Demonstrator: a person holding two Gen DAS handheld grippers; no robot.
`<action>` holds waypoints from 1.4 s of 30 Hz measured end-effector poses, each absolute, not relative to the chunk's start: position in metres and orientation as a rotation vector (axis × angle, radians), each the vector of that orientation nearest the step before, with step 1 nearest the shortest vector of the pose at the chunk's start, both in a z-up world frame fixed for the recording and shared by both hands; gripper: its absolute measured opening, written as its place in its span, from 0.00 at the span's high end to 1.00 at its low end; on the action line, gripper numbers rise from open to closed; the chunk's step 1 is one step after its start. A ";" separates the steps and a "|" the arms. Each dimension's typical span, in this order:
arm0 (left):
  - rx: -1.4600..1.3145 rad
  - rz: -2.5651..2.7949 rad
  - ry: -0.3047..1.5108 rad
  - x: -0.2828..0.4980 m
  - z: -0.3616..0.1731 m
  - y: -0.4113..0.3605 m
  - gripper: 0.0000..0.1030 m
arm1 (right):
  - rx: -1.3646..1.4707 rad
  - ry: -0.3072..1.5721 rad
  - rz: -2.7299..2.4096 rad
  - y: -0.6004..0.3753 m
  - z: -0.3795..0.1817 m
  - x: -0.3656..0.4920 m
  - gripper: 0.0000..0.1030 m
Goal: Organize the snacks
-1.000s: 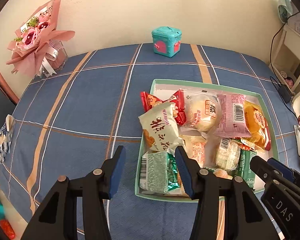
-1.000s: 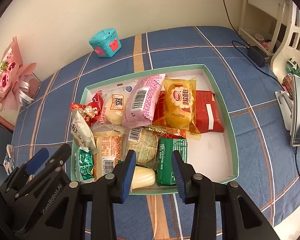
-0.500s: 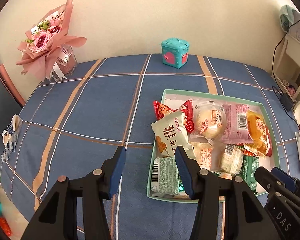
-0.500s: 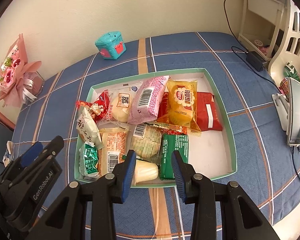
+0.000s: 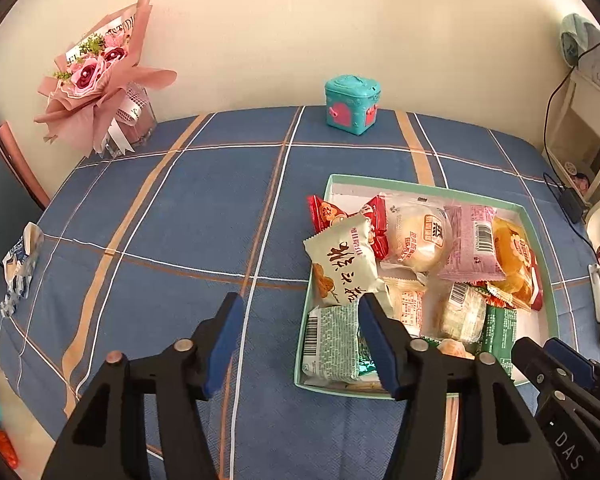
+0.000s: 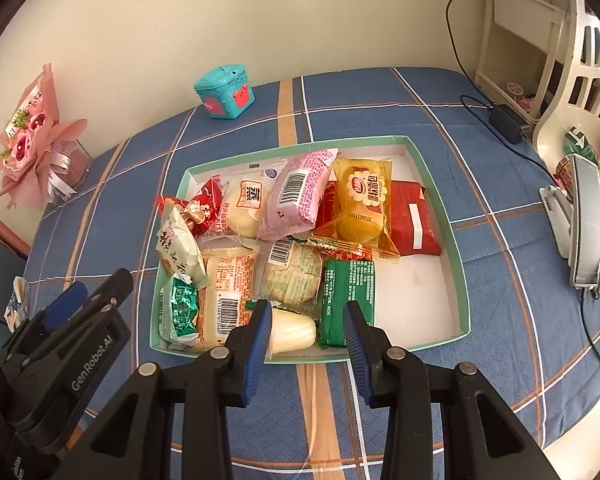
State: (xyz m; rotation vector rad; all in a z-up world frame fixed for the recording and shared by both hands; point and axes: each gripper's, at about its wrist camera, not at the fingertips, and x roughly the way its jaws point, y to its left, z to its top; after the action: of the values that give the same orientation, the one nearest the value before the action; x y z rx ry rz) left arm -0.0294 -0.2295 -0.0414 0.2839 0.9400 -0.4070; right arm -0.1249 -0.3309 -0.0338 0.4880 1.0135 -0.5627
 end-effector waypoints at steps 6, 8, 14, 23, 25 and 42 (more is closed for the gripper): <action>0.294 -0.392 0.930 -0.029 -0.041 -0.229 0.39 | 0.485 1.013 -0.562 -0.330 -0.034 -0.125 0.62; 0.291 -0.392 0.931 -0.029 -0.041 -0.228 0.39 | 0.485 1.013 -0.561 -0.330 -0.033 -0.125 0.62; 0.294 -0.375 0.937 -0.027 -0.042 -0.227 0.39 | 0.484 1.013 -0.562 -0.330 -0.033 -0.125 0.62; 0.303 -0.368 0.943 -0.026 -0.043 -0.226 0.39 | 0.485 1.015 -0.559 -0.331 -0.033 -0.124 0.62; 0.303 -0.369 0.949 -0.025 -0.044 -0.226 0.39 | 0.485 1.016 -0.559 -0.331 -0.033 -0.124 0.62; 0.317 -0.355 0.965 -0.023 -0.048 -0.226 0.39 | 0.479 1.017 -0.559 -0.331 -0.033 -0.121 0.62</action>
State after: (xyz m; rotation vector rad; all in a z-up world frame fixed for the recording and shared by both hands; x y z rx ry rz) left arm -0.0228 -0.2264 -0.0477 0.3167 0.9651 -0.3554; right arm -0.1211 -0.3312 -0.0333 0.4793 1.0172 -0.5587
